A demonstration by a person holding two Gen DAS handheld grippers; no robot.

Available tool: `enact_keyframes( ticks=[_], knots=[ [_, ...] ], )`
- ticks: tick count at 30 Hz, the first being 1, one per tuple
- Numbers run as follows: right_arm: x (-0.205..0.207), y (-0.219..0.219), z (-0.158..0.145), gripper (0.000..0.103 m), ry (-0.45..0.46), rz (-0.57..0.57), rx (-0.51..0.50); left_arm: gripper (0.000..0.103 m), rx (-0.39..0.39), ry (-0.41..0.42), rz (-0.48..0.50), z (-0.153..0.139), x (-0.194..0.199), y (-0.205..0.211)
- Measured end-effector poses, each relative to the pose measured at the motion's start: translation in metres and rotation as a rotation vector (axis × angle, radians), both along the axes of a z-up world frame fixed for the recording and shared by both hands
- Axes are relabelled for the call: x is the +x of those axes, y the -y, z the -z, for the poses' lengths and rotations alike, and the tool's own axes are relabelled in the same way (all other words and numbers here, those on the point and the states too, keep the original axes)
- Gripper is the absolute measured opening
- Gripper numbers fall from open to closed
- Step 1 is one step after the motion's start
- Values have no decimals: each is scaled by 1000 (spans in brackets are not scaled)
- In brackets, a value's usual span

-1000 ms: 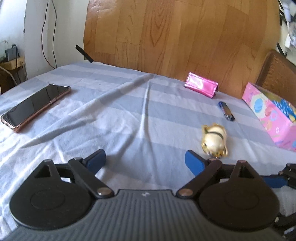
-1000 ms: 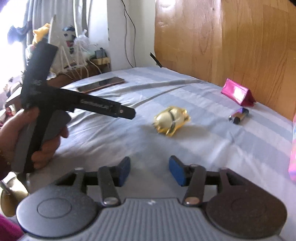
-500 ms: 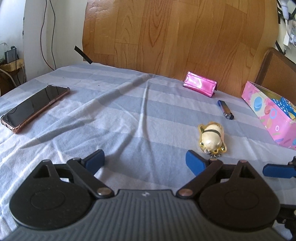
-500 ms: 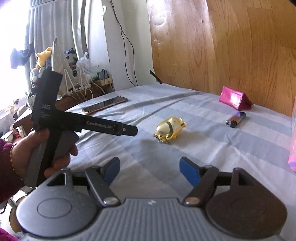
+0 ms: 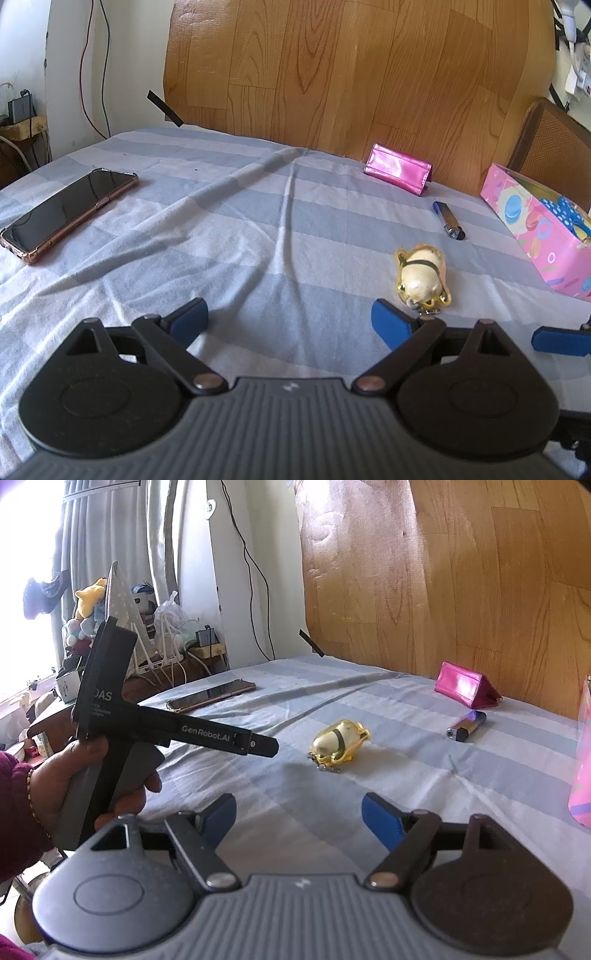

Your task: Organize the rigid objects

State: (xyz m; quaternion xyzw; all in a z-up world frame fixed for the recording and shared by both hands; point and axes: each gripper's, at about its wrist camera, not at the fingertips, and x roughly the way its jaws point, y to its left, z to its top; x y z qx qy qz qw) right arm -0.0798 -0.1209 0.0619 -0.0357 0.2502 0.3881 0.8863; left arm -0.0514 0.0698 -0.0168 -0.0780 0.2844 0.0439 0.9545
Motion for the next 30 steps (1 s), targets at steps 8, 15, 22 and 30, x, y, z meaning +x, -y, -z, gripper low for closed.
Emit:
enact_keyframes(
  ticks=[8, 15, 22, 30],
  knots=[
    [-1, 9, 0, 78, -12, 51, -1, 82, -313, 46, 74, -12, -21, -19],
    [10, 1, -1, 78, -28, 57, -46, 79, -277, 16, 230, -32, 3, 26],
    [50, -25, 1, 77, -61, 47, -129, 79, -315, -34, 265, -26, 55, 33],
    [90, -68, 10, 51, -51, 23, -183, 40, -303, -79, 242, -12, 65, 26]
  ],
)
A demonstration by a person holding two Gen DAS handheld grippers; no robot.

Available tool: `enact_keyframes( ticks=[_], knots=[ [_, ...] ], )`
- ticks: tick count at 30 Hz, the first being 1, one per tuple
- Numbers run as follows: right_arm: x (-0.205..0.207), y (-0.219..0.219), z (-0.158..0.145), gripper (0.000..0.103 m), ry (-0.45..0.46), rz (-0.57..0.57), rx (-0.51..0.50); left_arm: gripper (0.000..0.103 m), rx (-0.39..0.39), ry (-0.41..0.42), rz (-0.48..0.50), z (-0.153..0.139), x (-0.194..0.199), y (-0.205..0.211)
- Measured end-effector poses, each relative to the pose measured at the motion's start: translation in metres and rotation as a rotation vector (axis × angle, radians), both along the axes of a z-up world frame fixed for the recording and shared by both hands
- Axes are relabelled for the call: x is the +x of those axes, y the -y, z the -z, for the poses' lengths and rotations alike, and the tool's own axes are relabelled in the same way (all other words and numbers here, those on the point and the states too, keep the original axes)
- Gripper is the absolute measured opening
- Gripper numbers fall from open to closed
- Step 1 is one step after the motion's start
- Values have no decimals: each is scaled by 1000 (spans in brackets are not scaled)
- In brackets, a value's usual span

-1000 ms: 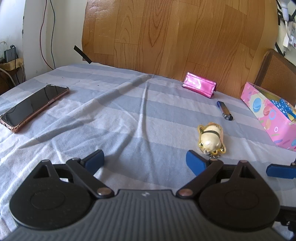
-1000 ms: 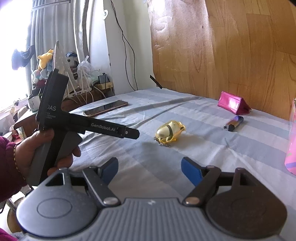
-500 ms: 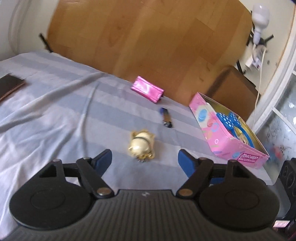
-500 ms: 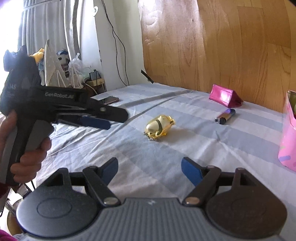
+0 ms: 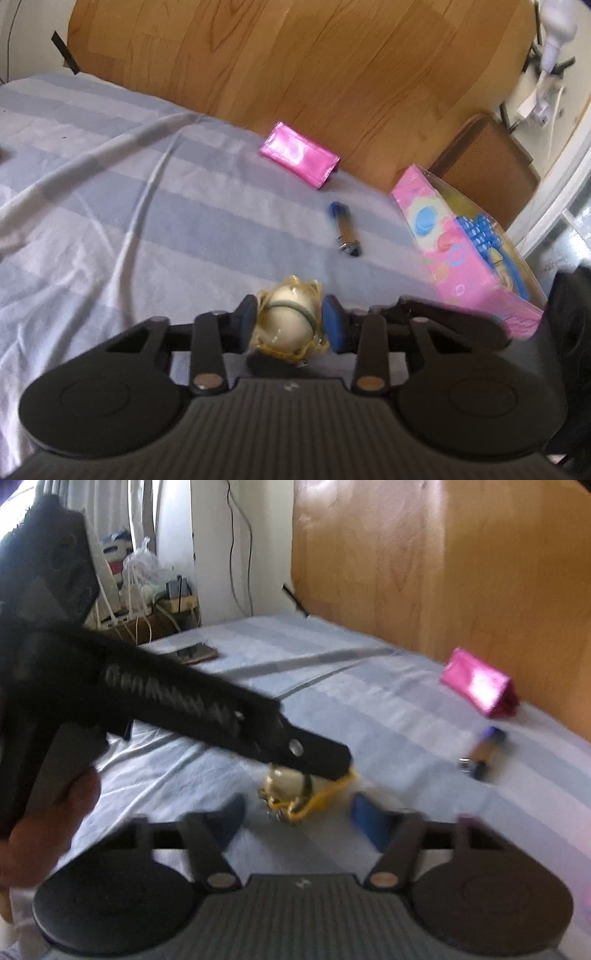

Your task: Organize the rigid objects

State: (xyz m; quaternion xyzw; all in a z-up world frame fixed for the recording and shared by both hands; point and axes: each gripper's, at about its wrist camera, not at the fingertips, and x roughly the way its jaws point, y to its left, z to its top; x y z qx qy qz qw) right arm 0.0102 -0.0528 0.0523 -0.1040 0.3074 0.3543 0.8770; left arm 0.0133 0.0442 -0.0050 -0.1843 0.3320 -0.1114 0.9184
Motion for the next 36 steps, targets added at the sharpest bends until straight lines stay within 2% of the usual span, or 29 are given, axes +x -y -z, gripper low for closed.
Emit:
enact_keyframes(
  ticks=[4, 7, 12, 14, 16, 17, 18, 19, 20, 22, 25, 27, 32, 34, 36],
  knots=[
    [-6, 11, -1, 49, 7, 10, 66, 38, -11, 37, 4, -15, -10, 6],
    [-16, 32, -18, 48, 91, 65, 85, 39, -8, 98, 56, -38, -7, 34],
    [-35, 101, -45, 48, 296, 263, 78, 40, -24, 184, 249, -74, 25, 115],
    [-37, 136, -49, 48, 330, 363, 77, 41, -19, 199, 329, -81, 42, 156],
    [-34, 169, -51, 49, 325, 448, 98, 41, -6, 211, 385, -83, 57, 193],
    [-30, 188, -51, 49, 311, 494, 113, 45, -3, 205, 401, -80, 65, 211],
    [-26, 201, -50, 49, 298, 530, 124, 55, -4, 181, 412, -76, 73, 224],
    [-21, 212, -47, 50, 293, 563, 124, 59, 0, 150, 404, -71, 80, 233],
    [-13, 222, -41, 56, 292, 612, 104, 59, 12, 133, 379, -66, 85, 237],
    [-6, 242, -33, 60, 268, 705, 93, 59, 28, 143, 337, -61, 82, 228],
    [-15, 265, -31, 58, 239, 736, 220, 60, 20, 186, 286, -56, 63, 180],
    [-20, 265, -36, 53, 254, 723, 253, 62, 50, 192, 210, -47, 48, 138],
    [-20, 214, -60, 51, 291, 497, 311, 63, 193, 123, -100, -15, 12, 23],
    [-3, 184, -64, 51, 226, 391, 362, 63, 217, 111, -202, -5, -4, -12],
    [21, 152, -61, 52, 138, 340, 412, 63, 203, 107, -287, 2, -20, -41]
  ],
)
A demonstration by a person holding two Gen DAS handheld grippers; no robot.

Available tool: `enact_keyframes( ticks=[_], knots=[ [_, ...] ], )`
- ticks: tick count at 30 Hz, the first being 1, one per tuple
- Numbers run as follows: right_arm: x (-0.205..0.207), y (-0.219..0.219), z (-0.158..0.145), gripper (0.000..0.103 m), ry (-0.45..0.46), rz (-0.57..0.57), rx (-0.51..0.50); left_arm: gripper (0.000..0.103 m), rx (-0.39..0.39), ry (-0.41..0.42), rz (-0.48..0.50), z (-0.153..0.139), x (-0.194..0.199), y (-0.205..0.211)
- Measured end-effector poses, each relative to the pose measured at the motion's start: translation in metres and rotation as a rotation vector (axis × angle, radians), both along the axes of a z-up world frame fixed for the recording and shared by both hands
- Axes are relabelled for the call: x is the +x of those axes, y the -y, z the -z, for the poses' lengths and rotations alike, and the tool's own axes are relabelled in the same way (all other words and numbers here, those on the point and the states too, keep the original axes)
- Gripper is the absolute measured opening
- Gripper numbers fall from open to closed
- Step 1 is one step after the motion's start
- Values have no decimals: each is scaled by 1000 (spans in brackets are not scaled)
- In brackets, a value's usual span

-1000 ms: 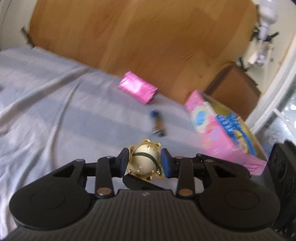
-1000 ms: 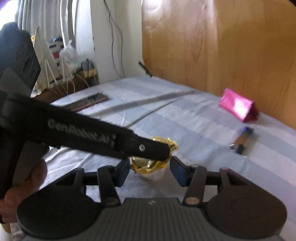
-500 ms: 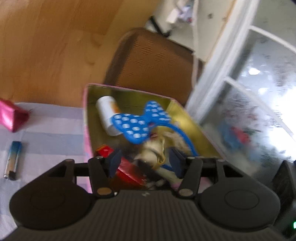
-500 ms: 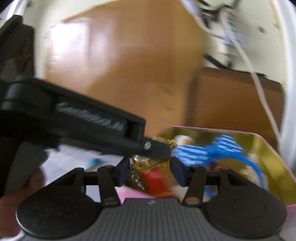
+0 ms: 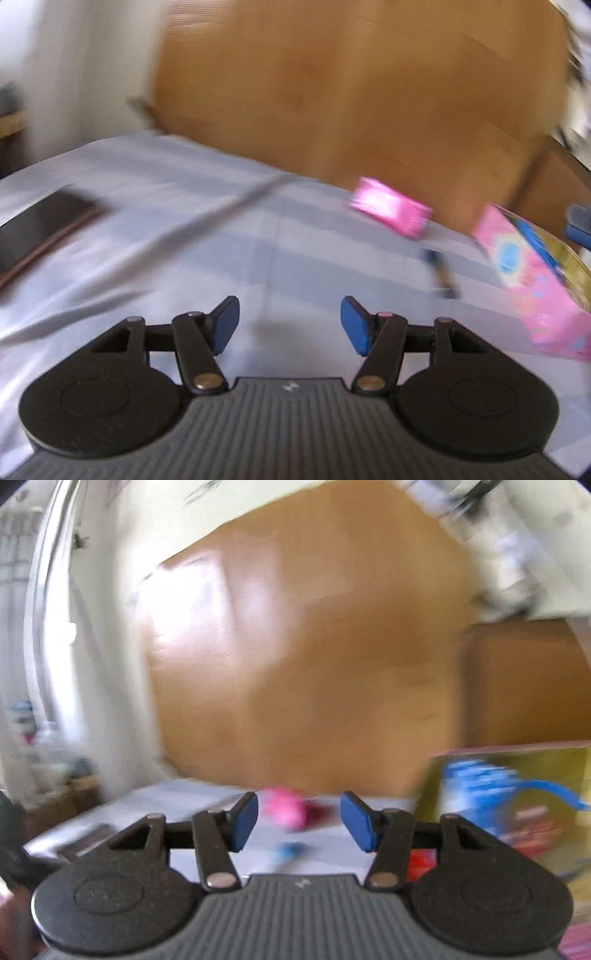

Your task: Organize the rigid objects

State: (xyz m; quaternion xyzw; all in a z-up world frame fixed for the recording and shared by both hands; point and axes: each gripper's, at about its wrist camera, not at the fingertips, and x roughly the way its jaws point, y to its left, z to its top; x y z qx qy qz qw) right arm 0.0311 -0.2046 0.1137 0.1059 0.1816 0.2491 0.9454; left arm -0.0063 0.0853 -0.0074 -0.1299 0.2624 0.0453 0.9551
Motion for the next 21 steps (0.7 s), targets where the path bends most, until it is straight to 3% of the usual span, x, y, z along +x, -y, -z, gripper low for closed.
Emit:
enact_keyframes(
  ticks=[2, 4, 6, 9, 10, 15, 16, 18, 19, 21],
  knots=[
    [32, -30, 12, 54, -63, -3, 33, 61, 10, 0, -68, 9, -15, -20],
    [68, -52, 26, 54, -119, 47, 32, 67, -91, 56, -78, 5, -26, -33],
    [103, -66, 39, 54, -142, 129, 4, 69, -84, 54, -110, 6, -26, -31],
    [150, -80, 56, 66, -199, 214, -72, 69, -55, 43, -61, 5, -20, -21],
    [164, -82, 60, 75, -224, 224, -95, 69, -53, 41, -37, 6, -18, -19],
    [197, -92, 70, 74, -284, 232, -140, 69, -95, 53, 9, 8, -21, -22],
    [194, -99, 71, 57, -284, 230, -158, 69, -109, 57, 10, 9, -22, -23],
    [197, -106, 74, 34, -270, 221, -196, 69, -130, 63, 9, 10, -23, -25],
    [198, -109, 70, 11, -269, 207, -214, 69, -136, 64, 8, 10, -24, -25],
    [190, -115, 72, 8, -251, 196, -233, 69, -136, 65, 9, 10, -23, -24]
  ],
)
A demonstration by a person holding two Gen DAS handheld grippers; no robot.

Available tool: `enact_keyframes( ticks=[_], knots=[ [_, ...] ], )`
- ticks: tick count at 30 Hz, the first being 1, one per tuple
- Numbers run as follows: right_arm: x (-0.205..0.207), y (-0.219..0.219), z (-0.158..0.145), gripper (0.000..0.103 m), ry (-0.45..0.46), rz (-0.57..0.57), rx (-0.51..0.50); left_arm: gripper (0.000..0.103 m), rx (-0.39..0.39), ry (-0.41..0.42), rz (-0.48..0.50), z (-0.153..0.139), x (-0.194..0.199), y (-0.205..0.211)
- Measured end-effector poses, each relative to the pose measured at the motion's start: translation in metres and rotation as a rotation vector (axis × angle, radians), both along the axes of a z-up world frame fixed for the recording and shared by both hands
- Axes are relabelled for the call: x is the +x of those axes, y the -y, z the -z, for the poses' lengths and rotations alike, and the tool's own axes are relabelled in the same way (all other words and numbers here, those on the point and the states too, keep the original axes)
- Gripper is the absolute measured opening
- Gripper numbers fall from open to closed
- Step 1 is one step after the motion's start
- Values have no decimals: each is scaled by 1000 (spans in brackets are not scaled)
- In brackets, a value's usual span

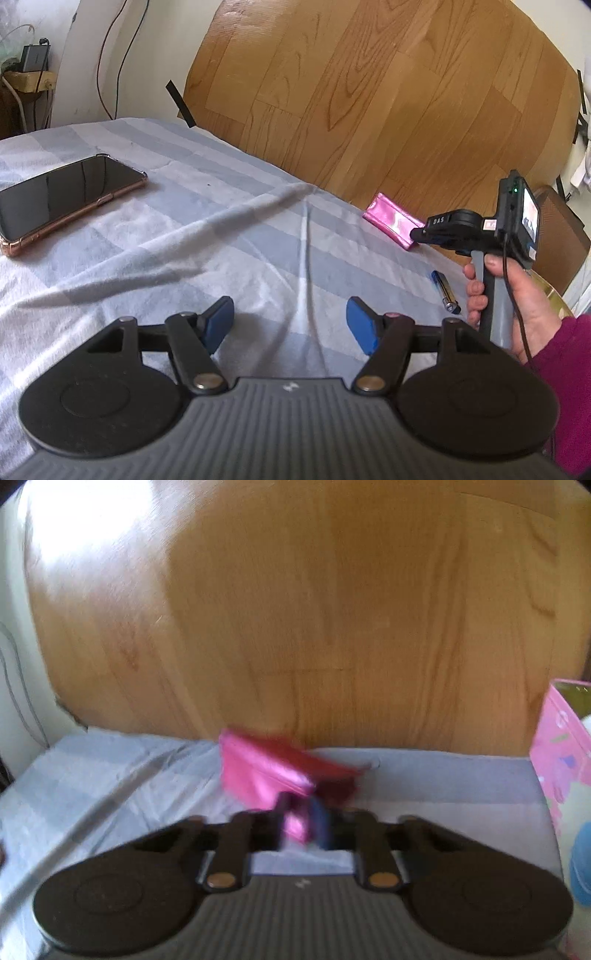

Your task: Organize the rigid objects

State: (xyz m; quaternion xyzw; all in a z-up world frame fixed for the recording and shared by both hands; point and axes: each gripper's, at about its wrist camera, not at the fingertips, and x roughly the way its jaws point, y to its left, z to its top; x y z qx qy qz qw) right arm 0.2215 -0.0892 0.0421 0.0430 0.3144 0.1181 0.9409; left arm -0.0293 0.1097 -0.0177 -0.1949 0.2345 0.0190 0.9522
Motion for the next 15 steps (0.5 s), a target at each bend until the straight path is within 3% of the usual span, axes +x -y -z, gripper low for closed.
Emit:
enact_keyframes(
  ticks=[6, 15],
  knots=[
    [-21, -20, -7, 6, 50, -63, -31, 69, 9, -2, 0, 1, 3, 2],
    [-63, -16, -17, 7, 58, -156, 12, 70, 16, -7, -8, 0, 4, 2]
  ],
)
